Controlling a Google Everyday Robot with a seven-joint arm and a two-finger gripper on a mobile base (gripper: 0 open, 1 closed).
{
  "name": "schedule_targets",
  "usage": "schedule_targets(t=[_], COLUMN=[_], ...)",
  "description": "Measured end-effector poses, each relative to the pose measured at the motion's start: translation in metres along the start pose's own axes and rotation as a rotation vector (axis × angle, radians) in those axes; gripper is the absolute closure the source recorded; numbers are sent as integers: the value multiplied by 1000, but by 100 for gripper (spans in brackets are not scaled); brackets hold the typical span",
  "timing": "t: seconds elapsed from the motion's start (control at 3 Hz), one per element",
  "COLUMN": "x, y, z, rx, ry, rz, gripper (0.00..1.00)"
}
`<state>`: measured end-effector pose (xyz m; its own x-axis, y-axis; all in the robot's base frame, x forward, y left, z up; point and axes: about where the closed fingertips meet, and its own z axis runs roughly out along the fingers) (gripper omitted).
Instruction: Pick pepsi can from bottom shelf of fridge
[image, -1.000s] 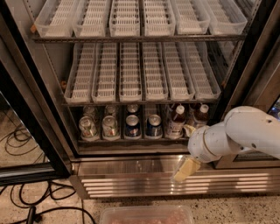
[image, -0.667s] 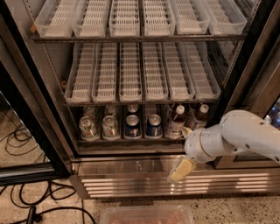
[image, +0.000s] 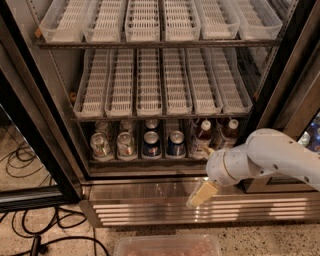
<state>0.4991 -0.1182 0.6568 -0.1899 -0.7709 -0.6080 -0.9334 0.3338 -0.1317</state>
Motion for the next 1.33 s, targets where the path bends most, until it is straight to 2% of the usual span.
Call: schedule_targets(t=[0.33,0.67,1.0,1.33], x=[1,10,11,10], y=[4,20,26,-4], z=[12,42,69,85], rx=[13,51,130,256], ry=[-40,-110,-198,-298], rz=[15,44,92,175], gripper=[0,0,0,0])
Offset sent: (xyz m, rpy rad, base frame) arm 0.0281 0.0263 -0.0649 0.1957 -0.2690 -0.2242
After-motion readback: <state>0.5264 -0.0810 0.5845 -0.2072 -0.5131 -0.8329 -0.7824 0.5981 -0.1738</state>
